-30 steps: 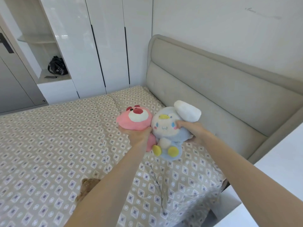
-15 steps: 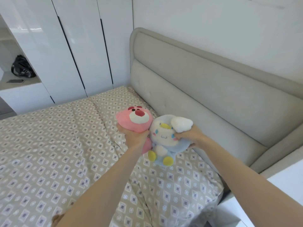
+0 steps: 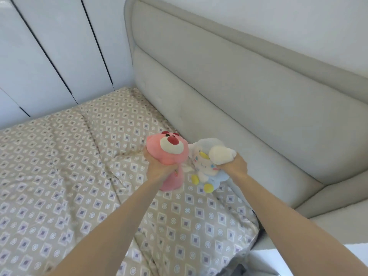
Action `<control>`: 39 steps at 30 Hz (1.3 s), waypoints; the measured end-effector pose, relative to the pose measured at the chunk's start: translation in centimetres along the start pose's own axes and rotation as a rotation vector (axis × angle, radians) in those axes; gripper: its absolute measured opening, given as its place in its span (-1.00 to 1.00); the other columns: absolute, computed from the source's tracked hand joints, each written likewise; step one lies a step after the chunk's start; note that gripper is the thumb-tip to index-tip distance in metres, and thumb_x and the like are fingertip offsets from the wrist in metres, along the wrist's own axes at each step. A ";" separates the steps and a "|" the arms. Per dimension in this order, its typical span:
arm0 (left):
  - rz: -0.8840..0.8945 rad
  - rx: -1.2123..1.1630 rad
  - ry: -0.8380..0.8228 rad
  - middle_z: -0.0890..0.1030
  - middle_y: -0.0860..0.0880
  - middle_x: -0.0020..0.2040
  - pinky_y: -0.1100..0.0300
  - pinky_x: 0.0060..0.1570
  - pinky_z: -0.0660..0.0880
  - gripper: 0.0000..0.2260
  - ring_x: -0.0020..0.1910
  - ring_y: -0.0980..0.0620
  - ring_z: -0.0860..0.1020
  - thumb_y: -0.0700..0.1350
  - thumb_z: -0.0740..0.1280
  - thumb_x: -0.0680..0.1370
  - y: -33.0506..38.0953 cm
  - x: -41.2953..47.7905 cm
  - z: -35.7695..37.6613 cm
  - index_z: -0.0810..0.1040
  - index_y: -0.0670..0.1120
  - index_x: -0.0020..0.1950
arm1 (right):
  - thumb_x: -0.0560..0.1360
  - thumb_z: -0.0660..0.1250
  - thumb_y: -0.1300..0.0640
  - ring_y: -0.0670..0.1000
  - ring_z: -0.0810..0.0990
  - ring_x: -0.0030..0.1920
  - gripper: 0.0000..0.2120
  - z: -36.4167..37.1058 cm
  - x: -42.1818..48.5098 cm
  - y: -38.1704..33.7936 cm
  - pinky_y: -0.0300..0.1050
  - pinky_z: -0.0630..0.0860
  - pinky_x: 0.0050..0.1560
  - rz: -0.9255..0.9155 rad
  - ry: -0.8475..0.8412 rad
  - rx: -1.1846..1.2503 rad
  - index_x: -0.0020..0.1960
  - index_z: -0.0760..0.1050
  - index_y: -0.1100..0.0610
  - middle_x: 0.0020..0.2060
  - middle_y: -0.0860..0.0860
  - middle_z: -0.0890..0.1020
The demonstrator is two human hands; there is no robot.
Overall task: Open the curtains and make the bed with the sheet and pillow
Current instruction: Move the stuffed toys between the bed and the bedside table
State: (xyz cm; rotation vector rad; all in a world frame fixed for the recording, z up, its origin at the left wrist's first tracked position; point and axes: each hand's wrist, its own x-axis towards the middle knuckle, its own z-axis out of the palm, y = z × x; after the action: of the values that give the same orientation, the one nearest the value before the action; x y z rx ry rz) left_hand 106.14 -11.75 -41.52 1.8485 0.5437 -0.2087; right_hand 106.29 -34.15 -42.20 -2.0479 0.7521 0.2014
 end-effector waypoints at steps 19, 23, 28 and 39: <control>-0.144 0.208 -0.068 0.34 0.00 0.10 -0.01 0.10 0.40 0.03 0.15 -0.15 0.44 -0.16 0.53 0.31 -3.2 12.5 12.8 -0.17 0.14 0.49 | 0.59 0.13 0.33 0.17 0.50 0.14 -0.67 7.3 14.2 15.8 -0.07 0.41 0.09 0.391 0.060 0.140 0.34 0.39 0.30 0.25 0.25 0.51; -0.182 0.211 -0.063 0.33 -0.01 0.12 -0.05 0.16 0.39 0.03 0.23 -0.19 0.43 -0.18 0.53 0.31 -4.3 12.8 12.9 -0.16 0.12 0.51 | 0.67 -0.03 0.21 0.18 0.35 0.38 -0.61 8.1 15.3 16.1 -0.07 0.29 0.33 0.498 -0.005 -0.047 0.46 0.24 0.27 0.41 0.19 0.36; -0.206 0.221 -0.046 0.41 -0.12 0.27 -0.06 0.16 0.39 0.02 0.24 -0.21 0.44 -0.18 0.52 0.32 -4.4 12.1 12.5 -0.15 0.10 0.51 | 0.48 0.36 0.26 0.21 0.46 0.27 -0.45 7.3 15.4 15.8 -0.01 0.47 0.16 0.485 -0.183 -0.170 0.39 0.21 0.23 0.30 0.16 0.44; -0.185 0.272 -0.044 0.44 -0.09 0.16 -0.03 0.10 0.43 0.03 0.16 -0.20 0.48 -0.17 0.52 0.31 -3.6 10.6 9.6 -0.16 0.12 0.51 | 0.43 0.41 -0.02 0.23 0.39 0.31 -0.12 7.1 14.8 11.3 0.11 0.47 0.19 -0.156 -0.301 -0.753 0.52 -0.11 -0.24 0.51 0.03 -0.05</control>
State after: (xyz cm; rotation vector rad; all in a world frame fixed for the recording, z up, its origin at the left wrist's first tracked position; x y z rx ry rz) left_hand 114.93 -17.02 -52.17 2.0505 0.6826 -0.4653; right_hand 112.58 -39.28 -60.43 -2.6764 0.3413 0.7791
